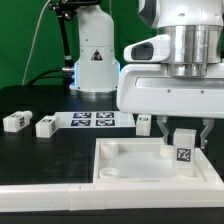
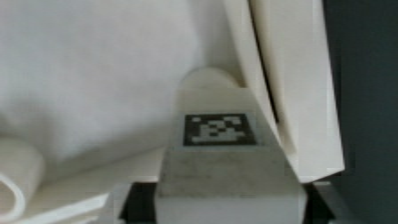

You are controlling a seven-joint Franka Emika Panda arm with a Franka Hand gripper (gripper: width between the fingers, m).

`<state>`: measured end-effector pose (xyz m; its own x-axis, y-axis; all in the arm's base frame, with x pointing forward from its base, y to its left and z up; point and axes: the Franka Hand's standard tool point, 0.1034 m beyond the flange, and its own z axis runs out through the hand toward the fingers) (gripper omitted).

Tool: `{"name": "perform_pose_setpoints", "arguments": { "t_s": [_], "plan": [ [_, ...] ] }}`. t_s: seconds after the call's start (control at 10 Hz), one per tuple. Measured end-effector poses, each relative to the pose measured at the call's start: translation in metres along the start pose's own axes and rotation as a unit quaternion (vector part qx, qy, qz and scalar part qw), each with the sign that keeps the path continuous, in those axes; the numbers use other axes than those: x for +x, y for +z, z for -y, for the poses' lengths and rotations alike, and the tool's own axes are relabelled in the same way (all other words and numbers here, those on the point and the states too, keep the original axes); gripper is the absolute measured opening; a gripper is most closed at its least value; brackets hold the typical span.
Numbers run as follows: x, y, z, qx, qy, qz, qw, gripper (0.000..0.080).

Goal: Assemble one leg

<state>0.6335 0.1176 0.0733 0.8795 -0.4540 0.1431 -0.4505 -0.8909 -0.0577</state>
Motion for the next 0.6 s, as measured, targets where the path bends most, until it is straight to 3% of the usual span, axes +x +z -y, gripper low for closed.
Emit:
{"name": "perform_pose_setpoints", "arguments": {
  "t_s": [0.4, 0.6],
  "plan": [
    [-0.0023, -0.0007, -0.0009, 0.003, 0.259, -0.012, 0.966, 0.0291],
    [-0.0019, -0.001, -0.002, 0.004, 0.36, -0.01, 0.933, 0.0292]
  ]
}}
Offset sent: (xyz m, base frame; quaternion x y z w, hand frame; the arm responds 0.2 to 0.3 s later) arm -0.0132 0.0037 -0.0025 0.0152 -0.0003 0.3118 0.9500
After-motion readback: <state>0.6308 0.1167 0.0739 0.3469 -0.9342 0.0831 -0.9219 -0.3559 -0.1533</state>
